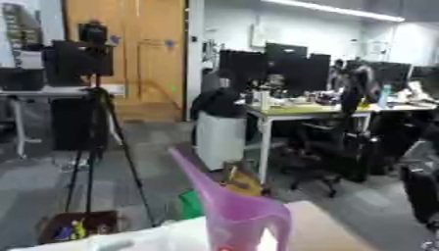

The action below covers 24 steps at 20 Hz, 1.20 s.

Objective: Pick up objects on the table and place them in the box.

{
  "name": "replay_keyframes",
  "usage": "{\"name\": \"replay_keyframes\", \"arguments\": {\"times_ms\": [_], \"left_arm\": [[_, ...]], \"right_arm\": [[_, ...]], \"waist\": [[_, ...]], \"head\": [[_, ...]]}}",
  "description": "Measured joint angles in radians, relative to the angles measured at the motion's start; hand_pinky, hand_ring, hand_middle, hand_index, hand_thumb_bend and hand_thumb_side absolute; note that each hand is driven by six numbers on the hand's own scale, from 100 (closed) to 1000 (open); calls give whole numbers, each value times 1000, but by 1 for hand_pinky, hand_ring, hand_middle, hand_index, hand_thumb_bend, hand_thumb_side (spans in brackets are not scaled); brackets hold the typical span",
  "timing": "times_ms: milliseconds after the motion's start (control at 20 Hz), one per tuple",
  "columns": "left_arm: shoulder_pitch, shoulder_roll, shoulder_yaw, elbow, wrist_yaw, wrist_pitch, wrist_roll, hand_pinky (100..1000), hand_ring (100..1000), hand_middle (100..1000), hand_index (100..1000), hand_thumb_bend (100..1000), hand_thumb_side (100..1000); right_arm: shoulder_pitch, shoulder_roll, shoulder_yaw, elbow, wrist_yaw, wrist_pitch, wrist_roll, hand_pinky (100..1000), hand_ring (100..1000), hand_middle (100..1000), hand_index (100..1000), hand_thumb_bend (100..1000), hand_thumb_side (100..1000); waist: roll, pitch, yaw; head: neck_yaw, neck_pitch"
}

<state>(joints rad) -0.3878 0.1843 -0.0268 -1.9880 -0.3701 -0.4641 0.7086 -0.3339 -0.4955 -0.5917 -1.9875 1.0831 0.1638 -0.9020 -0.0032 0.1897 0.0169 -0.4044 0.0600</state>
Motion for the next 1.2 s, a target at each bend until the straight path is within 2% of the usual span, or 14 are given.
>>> {"name": "replay_keyframes", "arguments": {"times_ms": [250,600,700,750,800,850,900,1050,1200], "left_arm": [[0,0,0,0,0,0,0,607,557,670,729,100,988],[0,0,0,0,0,0,0,609,562,679,738,100,988],[0,0,0,0,0,1,1,616,571,690,750,100,989],[0,1,0,0,0,3,3,661,637,749,799,100,984],[0,4,0,0,-2,6,6,661,637,749,799,100,984],[-3,11,0,0,-4,10,10,696,699,782,825,100,987],[-9,22,0,0,-7,15,15,696,699,782,825,100,987],[-29,61,1,0,-20,36,32,758,795,857,892,100,994],[-44,101,0,0,-36,74,44,764,802,865,898,100,996]], "right_arm": [[0,0,0,0,-2,0,0,599,594,727,806,100,549],[0,0,0,0,-2,0,0,611,608,737,811,100,571],[1,0,1,0,-3,2,0,618,617,742,816,100,591],[3,0,1,0,-3,4,1,654,668,766,831,100,698],[9,-2,5,0,-3,6,1,654,668,766,831,100,698],[14,-6,10,0,-5,9,1,677,696,782,835,100,778],[19,-15,17,0,-9,12,2,677,696,782,835,100,778],[27,-55,40,0,-22,21,4,711,734,800,845,100,889],[36,-100,57,0,-39,30,7,714,737,801,845,100,899]], "waist": [[-1,0,0],[-3,0,1],[-4,0,1],[-4,-1,1],[-4,-1,0],[-4,0,-2],[-5,5,-4],[-10,35,-7],[-11,49,-19]], "head": [[4,-25],[26,-31],[22,-31],[20,-28],[29,-11],[43,10],[65,36],[142,124],[223,214]]}}
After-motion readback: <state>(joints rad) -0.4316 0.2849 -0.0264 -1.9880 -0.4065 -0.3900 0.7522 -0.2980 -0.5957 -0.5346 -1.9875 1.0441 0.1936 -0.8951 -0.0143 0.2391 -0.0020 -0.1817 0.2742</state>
